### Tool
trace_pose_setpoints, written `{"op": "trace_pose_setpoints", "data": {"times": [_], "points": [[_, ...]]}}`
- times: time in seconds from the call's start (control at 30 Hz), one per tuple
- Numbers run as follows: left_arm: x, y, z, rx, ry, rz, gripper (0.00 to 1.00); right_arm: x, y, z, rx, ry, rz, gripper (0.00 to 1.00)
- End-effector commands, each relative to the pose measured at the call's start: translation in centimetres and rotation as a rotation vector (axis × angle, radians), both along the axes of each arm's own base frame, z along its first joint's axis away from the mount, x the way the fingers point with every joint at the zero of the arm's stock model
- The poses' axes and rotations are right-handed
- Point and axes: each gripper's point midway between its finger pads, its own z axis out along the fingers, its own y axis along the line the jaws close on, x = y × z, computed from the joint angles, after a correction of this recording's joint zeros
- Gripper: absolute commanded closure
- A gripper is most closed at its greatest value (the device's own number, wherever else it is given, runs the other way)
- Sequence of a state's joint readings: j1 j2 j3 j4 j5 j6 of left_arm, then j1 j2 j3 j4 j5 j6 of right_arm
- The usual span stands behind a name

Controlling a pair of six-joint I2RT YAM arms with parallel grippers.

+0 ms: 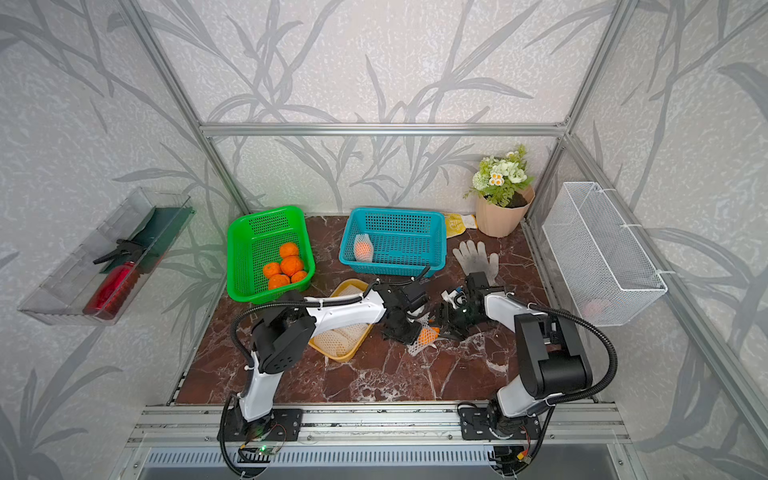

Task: Remove foam nets from oranges
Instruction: Remove the foam net from the orange.

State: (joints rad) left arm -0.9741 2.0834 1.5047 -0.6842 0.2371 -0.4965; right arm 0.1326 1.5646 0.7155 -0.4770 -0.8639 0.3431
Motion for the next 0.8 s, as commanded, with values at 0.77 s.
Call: {"op": "trace_pose_setpoints", "data": {"times": [0.77], "points": [[1.7, 1.8, -0.8, 0.026, 0.008, 0.063, 0.93, -0.5, -5.2, 3.0, -0.160, 0.014, -0.137, 0.53]]}}
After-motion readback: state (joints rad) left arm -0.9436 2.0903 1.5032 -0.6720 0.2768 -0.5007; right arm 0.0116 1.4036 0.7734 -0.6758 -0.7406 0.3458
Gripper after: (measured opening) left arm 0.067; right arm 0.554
